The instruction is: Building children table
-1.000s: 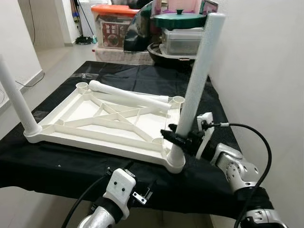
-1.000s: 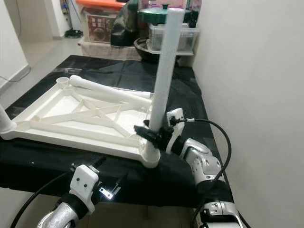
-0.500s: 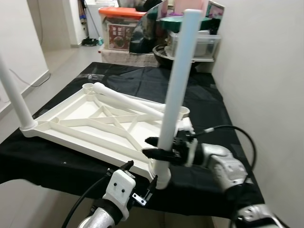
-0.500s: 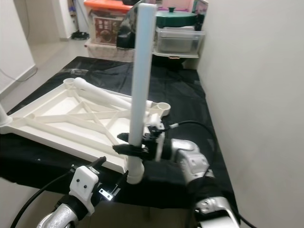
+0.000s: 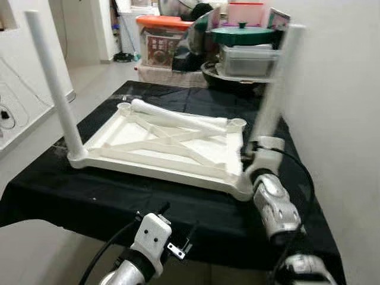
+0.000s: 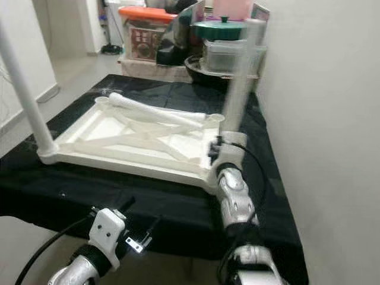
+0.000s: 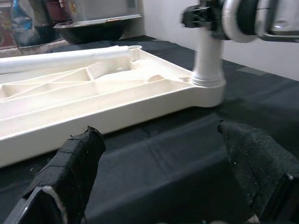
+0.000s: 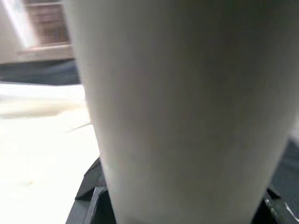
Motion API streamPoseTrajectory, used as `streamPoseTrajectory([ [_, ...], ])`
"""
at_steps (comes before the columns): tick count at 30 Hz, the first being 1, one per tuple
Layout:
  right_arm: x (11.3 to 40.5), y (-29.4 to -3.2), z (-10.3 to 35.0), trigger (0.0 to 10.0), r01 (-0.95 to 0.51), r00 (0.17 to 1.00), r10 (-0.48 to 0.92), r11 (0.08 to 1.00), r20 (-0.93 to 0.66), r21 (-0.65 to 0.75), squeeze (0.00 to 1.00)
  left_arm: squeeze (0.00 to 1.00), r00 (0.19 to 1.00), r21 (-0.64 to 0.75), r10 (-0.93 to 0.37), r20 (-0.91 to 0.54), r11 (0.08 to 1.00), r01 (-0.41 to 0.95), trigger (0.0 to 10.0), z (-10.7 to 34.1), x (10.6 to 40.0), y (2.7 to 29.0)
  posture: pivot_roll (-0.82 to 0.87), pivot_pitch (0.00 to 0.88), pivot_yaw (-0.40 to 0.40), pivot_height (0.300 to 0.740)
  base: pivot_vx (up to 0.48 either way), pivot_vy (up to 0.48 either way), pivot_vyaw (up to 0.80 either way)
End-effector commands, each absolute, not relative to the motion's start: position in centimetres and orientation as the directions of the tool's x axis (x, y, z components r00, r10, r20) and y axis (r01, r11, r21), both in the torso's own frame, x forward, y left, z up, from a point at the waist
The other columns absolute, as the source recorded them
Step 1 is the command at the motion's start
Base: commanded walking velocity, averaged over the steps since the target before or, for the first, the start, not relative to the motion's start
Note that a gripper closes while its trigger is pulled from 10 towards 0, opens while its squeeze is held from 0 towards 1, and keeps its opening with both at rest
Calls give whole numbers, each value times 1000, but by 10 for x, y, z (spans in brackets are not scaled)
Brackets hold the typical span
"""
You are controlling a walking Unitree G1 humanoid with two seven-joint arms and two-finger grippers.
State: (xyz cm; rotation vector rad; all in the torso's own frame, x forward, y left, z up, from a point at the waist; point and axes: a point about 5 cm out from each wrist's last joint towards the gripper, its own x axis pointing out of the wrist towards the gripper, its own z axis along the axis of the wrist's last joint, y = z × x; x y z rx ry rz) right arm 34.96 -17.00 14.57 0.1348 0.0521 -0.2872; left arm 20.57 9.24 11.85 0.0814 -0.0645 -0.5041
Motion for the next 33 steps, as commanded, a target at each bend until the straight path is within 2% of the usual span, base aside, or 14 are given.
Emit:
streamPoseTrajectory([
  [1,338,-180,125,0,413,902,-385,901,-193,131,0,0,871,85,-490,26,869,487,10000,116,207,92,105,0,-69,740,0,0,0],
  [2,340,-166,124,10000,382,916,-350,909,-195,166,0,0,871,85,-490,26,870,486,10000,116,207,92,106,0,-71,740,0,0,0],
  [4,344,-152,124,10000,324,940,-290,923,-179,208,0,0,872,85,-488,26,870,485,10000,116,207,92,108,0,-73,740,0,0,0],
  [5,347,-143,125,10000,300,949,-266,926,-168,230,1000,0,873,85,-488,27,871,484,10000,116,207,92,108,0,-73,740,0,0,0],
  [8,354,-127,130,10000,132,990,-107,942,-97,309,1000,0,874,85,-484,27,873,481,10000,116,207,92,107,0,-74,740,0,0,0],
  [12,357,-125,136,10000,59,997,-42,936,-57,346,973,0,875,85,-484,27,873,480,10000,116,207,92,108,0,-73,740,0,0,0],
  [13,360,-126,141,10000,-22,999,32,928,-21,371,0,0,875,85,-484,27,873,480,10000,116,207,92,107,0,-72,740,0,0,0],
  [17,359,-128,153,10000,-405,906,419,812,62,420,0,0,874,84,-485,27,872,482,10000,116,208,92,106,0,-70,740,0,0,0],
  [18,359,-128,153,10000,-405,906,419,812,62,420,0,0,874,84,-485,27,872,482,10000,116,208,92,106,0,-70,740,0,0,0],
  [22,340,-139,164,10000,-787,578,809,517,108,337,0,0,873,86,-487,28,871,484,10000,116,208,92,106,0,-71,740,0,0,0],
  [23,336,-139,163,10000,-830,508,855,455,101,323,0,0,873,86,-487,28,871,483,10000,116,208,92,106,0,-71,740,0,0,0],
  [31,324,-129,157,10000,-922,286,957,261,48,286,0,0,873,87,-487,31,872,483,10000,116,208,92,116,0,-75,740,0,0,0],
  [32,321,-122,156,8706,-937,228,973,208,43,281,0,0,874,87,-485,32,872,481,10000,117,208,92,116,0,-75,740,0,0,0],
  [33,321,-122,156,8706,-937,228,973,208,43,281,0,0,874,87,-485,32,872,481,10000,117,208,92,116,0,-75,740,0,0,0],
])
